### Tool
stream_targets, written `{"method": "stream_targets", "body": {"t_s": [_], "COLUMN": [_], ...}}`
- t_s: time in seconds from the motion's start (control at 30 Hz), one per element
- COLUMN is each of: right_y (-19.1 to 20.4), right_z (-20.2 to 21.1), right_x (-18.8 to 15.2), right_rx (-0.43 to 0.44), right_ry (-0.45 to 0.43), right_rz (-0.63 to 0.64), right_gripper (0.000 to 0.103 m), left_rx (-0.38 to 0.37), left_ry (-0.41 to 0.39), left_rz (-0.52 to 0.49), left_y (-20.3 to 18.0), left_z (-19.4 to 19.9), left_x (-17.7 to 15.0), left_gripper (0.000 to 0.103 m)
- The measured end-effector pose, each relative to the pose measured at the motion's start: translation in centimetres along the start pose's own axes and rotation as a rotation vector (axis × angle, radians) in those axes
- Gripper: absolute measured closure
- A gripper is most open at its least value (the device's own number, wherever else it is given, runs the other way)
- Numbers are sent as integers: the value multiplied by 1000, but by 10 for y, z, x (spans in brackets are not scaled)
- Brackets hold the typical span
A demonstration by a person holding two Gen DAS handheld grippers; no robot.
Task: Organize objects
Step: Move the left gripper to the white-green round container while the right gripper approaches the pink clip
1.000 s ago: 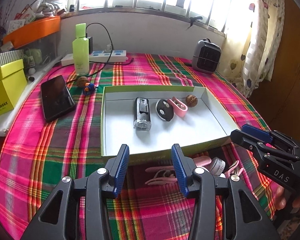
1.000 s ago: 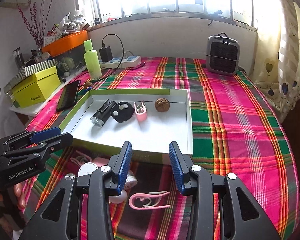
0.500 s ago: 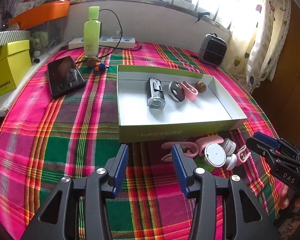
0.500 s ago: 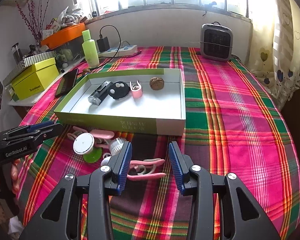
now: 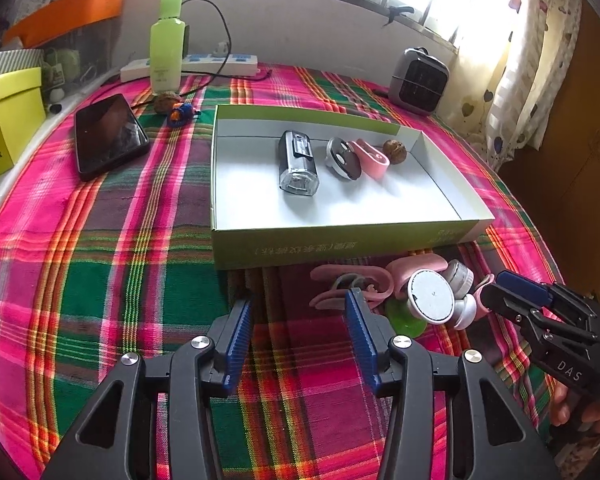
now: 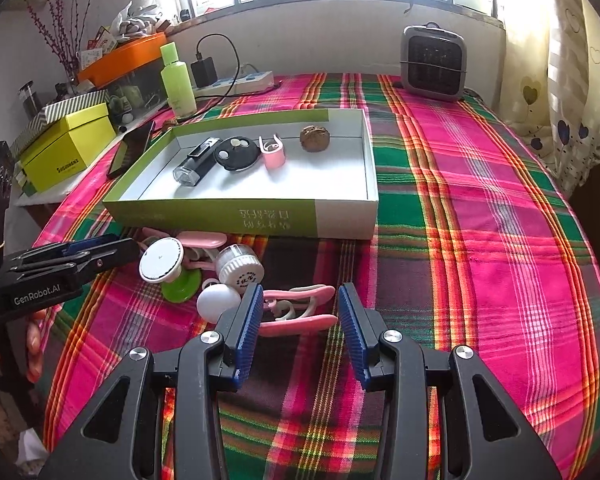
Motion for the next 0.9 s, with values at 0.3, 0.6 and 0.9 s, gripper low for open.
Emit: {"method": "stream_targets", "body": {"t_s": [0.3, 0.6, 0.9], "right_y": [1, 6, 11], "right_z": [-1, 2, 0], "right_x": [-1, -3, -9], "right_rx": [17, 21, -17], "right_ry": [3, -8, 21], "right_rz": [-2, 12, 56], "right_gripper": [62, 61, 55], "left_rx": [-11, -9, 25], "left_ry": [3, 0, 3], "left_rz": [-18, -24, -14], "left_y": [-6, -8, 1], "left_z": [-4, -4, -3], "left_x": [3, 3, 1], "left_gripper": [58, 58, 58]}}
Point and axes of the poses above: each gripper's, at about its wrist camera, not at the fingertips, and z roughly against the way its jaws point, y to its left, x to its top, the point moved 1 cm from there along -z, roughly the way its jaws point, and after that the axes turned 12 degrees about x, right-handed, at the moved point
